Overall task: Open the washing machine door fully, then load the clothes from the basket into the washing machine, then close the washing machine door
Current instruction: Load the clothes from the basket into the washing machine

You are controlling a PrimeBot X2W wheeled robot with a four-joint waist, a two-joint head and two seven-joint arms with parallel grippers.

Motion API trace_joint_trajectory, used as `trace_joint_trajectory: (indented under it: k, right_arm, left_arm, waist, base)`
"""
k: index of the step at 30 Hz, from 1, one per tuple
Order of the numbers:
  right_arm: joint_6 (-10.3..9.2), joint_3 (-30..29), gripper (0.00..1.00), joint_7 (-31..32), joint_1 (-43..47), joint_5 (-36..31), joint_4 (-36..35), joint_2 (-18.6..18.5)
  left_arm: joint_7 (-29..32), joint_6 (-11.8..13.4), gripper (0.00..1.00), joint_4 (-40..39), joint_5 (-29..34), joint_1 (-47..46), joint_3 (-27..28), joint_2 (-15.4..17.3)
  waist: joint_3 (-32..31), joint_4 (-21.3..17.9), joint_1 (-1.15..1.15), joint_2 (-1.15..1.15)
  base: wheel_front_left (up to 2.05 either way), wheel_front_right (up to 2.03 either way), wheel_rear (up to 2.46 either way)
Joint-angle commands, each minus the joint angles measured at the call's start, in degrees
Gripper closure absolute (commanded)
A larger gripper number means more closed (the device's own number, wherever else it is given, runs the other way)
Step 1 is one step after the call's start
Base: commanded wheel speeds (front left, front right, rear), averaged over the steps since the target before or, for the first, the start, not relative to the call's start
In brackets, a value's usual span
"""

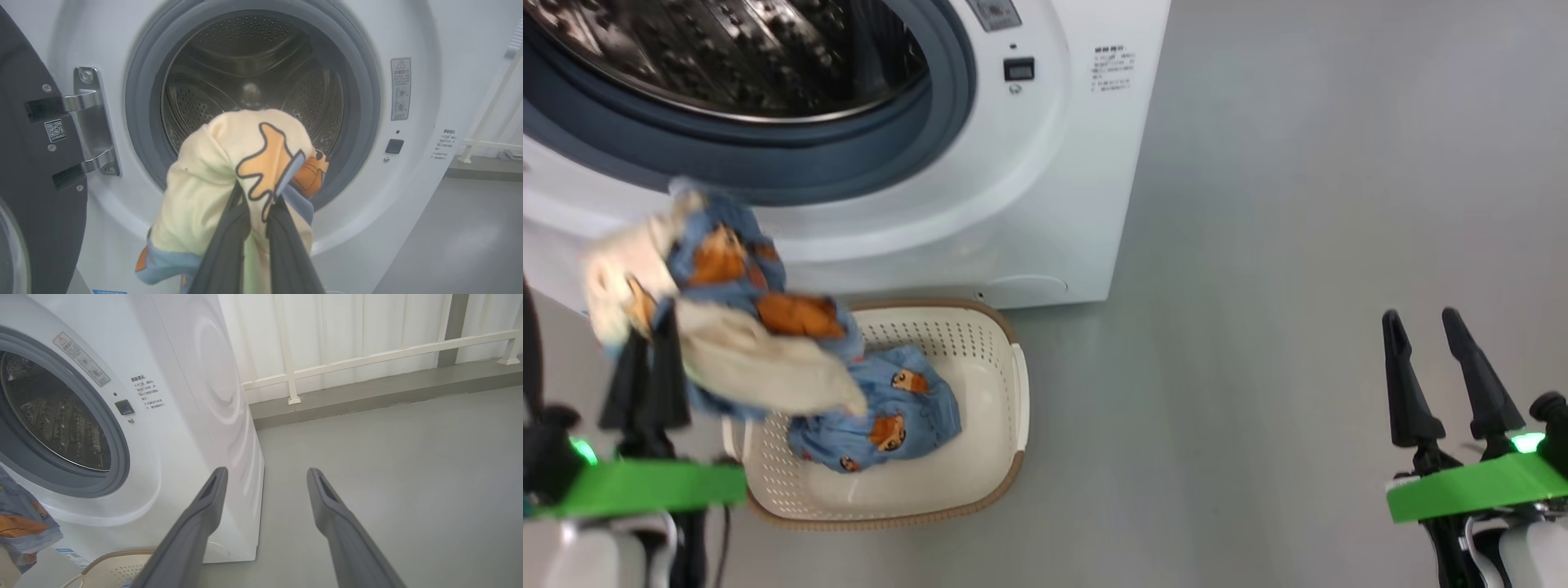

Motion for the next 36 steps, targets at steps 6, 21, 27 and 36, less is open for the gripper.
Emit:
trace_joint_trajectory:
  k: [6,21,27,36]
  right_arm:
    - [0.32,1.2,0.00,-0.5,-4.6,0.8,-2.1,-0.1]
    - [0.32,3.2,0.00,-0.5,-10.9,0.7,-3.5,2.4]
    - [0.32,4.0,0.00,-0.5,-12.7,0.8,-3.9,3.4]
    - [0.32,4.7,0.00,-0.5,-13.3,0.9,-4.1,4.1]
  left_arm:
    - [-0.6,0.0,1.00,3.5,0.0,-15.4,3.4,4.5]
    - [-0.6,0.0,1.00,28.8,1.6,-44.5,2.1,9.3]
    - [0.0,0.0,1.00,41.8,0.9,-54.8,-2.2,10.5]
    - [-0.1,0.0,1.00,52.9,1.5,-65.6,-6.4,14.6]
  waist:
    - [7.5,-2.7,0.00,0.00]
    - [17.9,-8.6,0.00,0.00]
    - [21.2,-10.4,0.00,0.00]
    - [23.3,-12.6,0.00,0.00]
  base:
    - [0.00,0.00,0.00]
    - [0.00,0.00,0.00]
    - [0.00,0.00,0.00]
    - [0.00,0.00,0.00]
